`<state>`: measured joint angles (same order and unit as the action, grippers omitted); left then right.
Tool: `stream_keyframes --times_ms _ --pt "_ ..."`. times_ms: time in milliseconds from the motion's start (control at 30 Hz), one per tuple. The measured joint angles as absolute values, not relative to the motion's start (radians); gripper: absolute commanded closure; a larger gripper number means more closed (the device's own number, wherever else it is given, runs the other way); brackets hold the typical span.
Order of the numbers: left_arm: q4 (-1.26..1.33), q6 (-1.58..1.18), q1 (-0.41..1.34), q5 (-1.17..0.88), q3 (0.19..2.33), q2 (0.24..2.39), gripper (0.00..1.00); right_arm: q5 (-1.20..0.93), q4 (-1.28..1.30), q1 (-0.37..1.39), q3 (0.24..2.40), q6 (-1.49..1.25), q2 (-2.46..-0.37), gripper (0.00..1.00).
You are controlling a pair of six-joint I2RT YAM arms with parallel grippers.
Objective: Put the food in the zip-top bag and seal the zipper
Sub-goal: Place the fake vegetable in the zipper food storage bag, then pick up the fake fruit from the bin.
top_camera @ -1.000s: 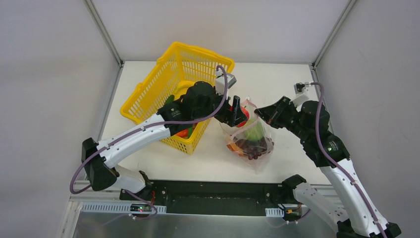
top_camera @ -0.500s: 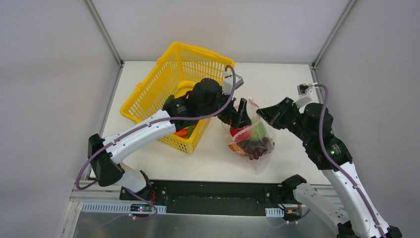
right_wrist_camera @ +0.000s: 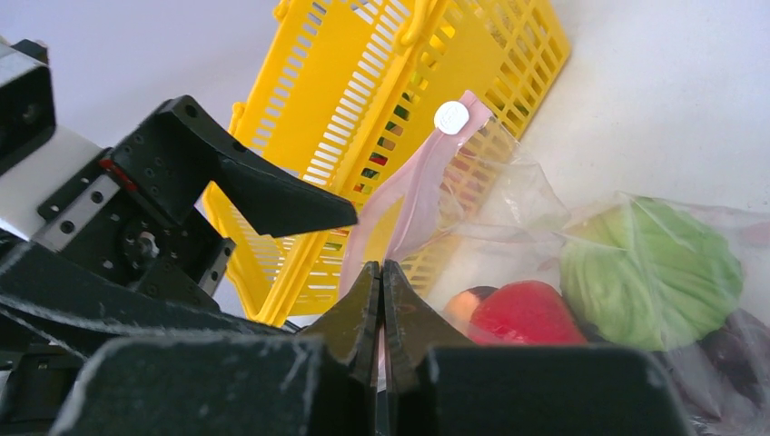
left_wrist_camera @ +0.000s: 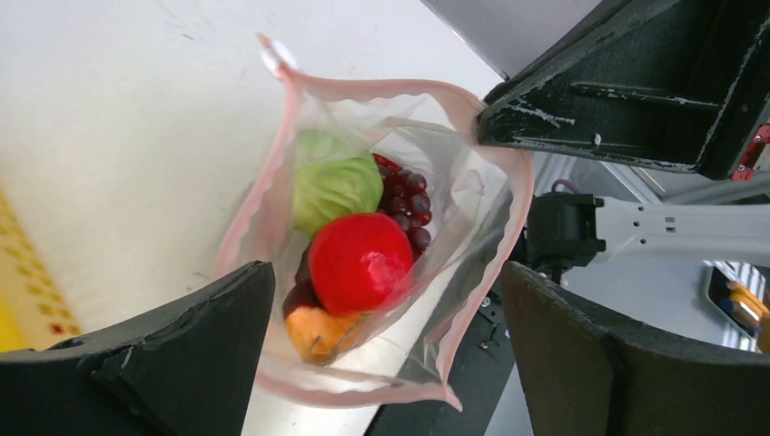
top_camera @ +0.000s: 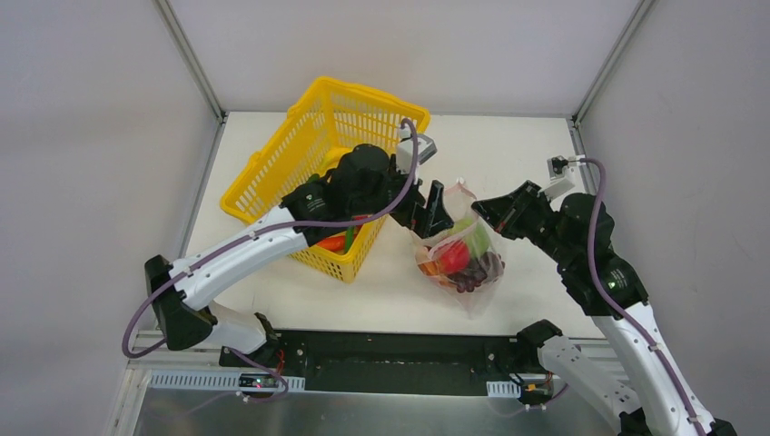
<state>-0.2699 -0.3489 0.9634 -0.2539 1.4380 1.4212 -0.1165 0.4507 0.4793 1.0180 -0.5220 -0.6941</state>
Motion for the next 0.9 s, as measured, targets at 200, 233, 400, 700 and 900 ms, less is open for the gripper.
stream_keyframes --times_ms 200,233,400,700,900 --pt "-0.275 -0.309 0.963 -0.092 1.34 1.239 0.01 -0.143 0.43 0.479 0.988 -0.507 -0.664 0.98" --pt "-0.279 -0.297 0.963 -0.052 1.328 1.208 0.01 -0.143 0.43 0.479 0.986 -0.506 -0.664 0.98" --pt "-0.325 -0.266 0.961 0.125 1.302 1.126 0.01 -0.144 0.426 0.479 0.985 -0.505 -0.665 0.98" --pt "-0.409 -0.282 0.868 0.249 1.214 1.104 0.01 -0.144 0.422 0.479 0.983 -0.505 -0.667 0.98" --pt "-0.462 -0.329 0.723 0.244 1.195 1.09 0.01 -0.144 0.422 0.479 0.983 -0.505 -0.668 0.98"
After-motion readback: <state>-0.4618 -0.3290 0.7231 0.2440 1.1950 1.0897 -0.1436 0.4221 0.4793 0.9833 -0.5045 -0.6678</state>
